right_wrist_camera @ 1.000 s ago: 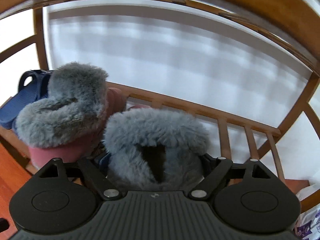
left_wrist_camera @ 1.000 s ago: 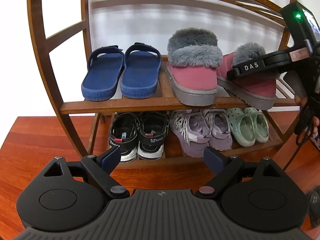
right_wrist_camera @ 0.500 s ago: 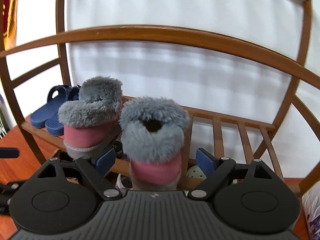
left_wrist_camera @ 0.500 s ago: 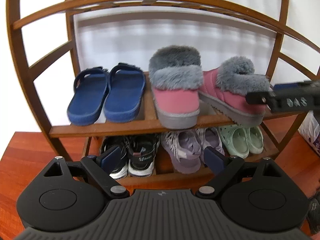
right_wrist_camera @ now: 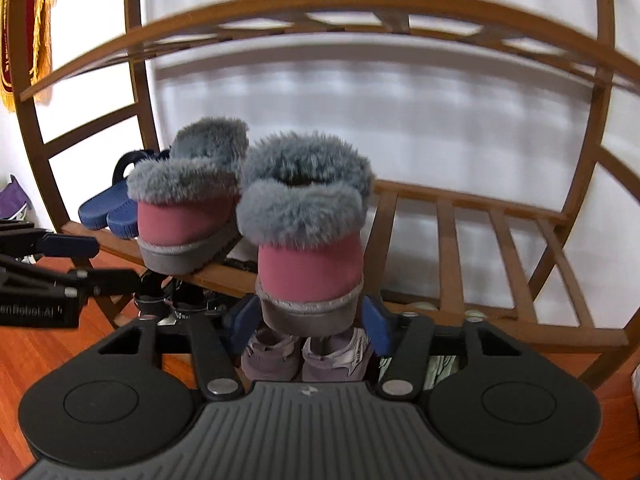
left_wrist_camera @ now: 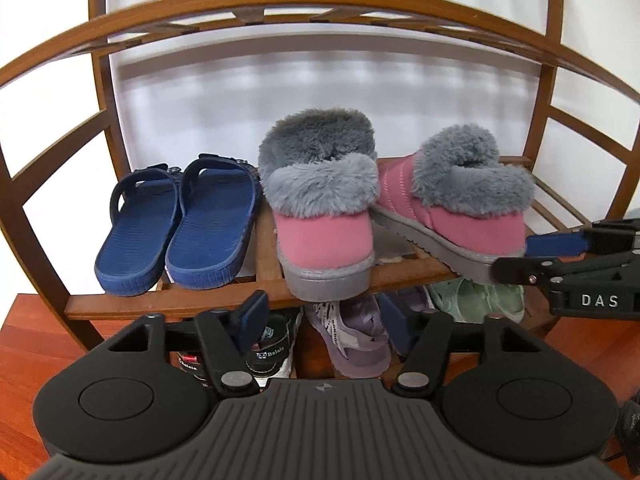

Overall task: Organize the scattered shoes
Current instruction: 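Push the pink boots deeper onto the upper shelf with both tools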

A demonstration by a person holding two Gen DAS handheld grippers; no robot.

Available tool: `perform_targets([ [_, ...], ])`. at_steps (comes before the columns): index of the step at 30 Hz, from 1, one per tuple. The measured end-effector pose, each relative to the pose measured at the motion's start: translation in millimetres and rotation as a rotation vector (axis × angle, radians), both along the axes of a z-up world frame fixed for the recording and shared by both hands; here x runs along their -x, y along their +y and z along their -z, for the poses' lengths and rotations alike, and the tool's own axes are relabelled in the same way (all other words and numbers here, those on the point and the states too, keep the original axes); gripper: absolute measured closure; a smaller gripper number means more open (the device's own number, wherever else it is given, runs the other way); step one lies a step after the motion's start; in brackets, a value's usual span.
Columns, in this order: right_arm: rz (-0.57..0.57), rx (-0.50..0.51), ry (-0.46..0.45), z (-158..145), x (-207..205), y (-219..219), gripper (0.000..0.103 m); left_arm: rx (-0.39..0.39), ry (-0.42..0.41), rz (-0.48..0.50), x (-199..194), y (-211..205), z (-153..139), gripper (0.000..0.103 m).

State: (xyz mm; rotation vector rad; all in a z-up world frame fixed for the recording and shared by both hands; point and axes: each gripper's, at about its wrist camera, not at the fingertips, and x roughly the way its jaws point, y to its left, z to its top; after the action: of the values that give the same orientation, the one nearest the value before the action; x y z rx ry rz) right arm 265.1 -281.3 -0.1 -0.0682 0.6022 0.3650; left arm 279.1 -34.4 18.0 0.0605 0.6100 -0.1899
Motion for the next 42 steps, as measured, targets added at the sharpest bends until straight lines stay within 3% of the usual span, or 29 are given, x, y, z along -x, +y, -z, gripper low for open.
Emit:
perform_targets([
  [9, -0.002, -0.060, 0.016, 1.0, -4.4, 4.3, 0.049, 0.008, 0.013, 0.015, -18.3, 2.1, 7.0, 0.064],
  [23, -0.032, -0.083, 0.014, 3.3, -22.1, 48.0, 0.049, 0.025, 0.020, 0.040, -37.8, -2.8, 10.2, 0.062],
  [38, -0.024, -0.078, 0.013, 5.9, -35.3, 53.4, 0.046, 0.020, 0.039, 0.041, -51.0, -8.1, 15.4, 0.059],
  [42, -0.023, -0.065, 0.012, 1.7, -29.4, 54.7, 0.046, 0.052, 0.054, 0.039, -45.5, -4.2, 13.7, 0.054],
])
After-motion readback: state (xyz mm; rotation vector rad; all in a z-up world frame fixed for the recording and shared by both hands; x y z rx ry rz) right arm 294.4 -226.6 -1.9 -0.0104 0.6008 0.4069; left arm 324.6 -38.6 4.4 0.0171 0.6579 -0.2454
